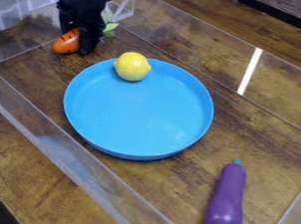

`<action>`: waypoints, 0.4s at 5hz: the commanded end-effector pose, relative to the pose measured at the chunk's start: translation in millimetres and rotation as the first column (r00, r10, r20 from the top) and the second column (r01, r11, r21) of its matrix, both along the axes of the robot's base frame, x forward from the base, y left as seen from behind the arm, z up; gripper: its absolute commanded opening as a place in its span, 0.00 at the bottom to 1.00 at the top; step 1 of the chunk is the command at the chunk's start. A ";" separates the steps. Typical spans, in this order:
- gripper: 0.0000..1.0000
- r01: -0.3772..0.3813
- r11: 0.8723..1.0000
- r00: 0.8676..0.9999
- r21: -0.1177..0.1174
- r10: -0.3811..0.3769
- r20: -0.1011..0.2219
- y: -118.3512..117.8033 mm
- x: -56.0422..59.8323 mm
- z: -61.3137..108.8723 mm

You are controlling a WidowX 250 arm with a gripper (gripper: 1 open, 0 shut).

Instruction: Move the carrot to the right side

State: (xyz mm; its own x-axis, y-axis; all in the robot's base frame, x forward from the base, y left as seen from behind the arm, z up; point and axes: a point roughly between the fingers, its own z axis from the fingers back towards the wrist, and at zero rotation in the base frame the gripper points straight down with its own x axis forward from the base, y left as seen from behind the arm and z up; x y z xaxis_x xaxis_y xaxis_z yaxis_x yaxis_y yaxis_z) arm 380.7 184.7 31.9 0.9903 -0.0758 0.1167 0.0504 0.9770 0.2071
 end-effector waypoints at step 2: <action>0.00 -0.008 0.999 1.000 0.036 0.008 0.020 1.3 6.0 5.6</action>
State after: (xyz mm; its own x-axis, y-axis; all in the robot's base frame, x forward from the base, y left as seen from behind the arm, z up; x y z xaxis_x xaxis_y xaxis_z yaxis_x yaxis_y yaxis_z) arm 381.2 187.6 26.9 0.9927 -0.0604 0.1043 0.0353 0.9731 0.2278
